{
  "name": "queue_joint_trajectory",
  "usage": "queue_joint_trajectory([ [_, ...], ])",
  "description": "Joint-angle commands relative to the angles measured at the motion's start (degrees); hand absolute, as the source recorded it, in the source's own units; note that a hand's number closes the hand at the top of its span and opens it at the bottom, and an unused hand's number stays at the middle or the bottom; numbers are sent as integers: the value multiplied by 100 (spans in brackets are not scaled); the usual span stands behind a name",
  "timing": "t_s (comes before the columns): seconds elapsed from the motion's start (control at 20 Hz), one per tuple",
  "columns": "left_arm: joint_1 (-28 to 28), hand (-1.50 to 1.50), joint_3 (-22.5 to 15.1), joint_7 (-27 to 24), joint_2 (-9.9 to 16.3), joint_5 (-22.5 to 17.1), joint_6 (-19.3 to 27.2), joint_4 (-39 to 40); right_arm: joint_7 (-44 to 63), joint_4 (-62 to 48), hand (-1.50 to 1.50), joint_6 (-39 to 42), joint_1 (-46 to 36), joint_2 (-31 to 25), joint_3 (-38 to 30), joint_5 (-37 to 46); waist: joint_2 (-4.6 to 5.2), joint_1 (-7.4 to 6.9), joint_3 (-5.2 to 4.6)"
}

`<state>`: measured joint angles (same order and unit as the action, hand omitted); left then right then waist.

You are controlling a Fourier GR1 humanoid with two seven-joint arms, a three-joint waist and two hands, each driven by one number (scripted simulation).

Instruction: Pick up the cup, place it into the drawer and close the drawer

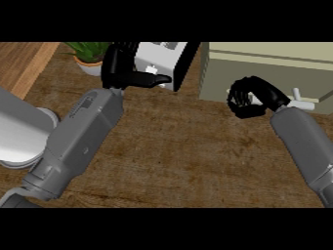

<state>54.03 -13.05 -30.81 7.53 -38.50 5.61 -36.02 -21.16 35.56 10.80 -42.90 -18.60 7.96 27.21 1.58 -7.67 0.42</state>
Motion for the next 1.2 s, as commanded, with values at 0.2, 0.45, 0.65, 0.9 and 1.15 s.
queue_joint_trajectory([
  [0.2, -337, -150, -86, 251, 243, -22, -291, -342, 31, -786, 150, -262, -983, -434, -764, -329, 65, -263, -10],
  [0.45, -405, -150, -106, 219, 359, -20, -495, -498, 145, -737, 150, -52, -1123, -572, -912, -529, 103, -383, -16],
  [0.65, -461, -150, -146, 205, 283, -11, -483, -584, 85, -599, 150, 241, -1140, -781, -957, -652, 96, -437, -18],
  [0.9, -600, -150, -161, 251, 294, -62, -629, -655, 46, -436, 150, 457, -1059, -916, -1082, -863, 106, -484, -22],
  [1.15, -751, -150, -165, 338, 425, -103, -825, -677, 62, -340, 150, 613, -901, -974, -1060, -914, 151, -576, -23],
])
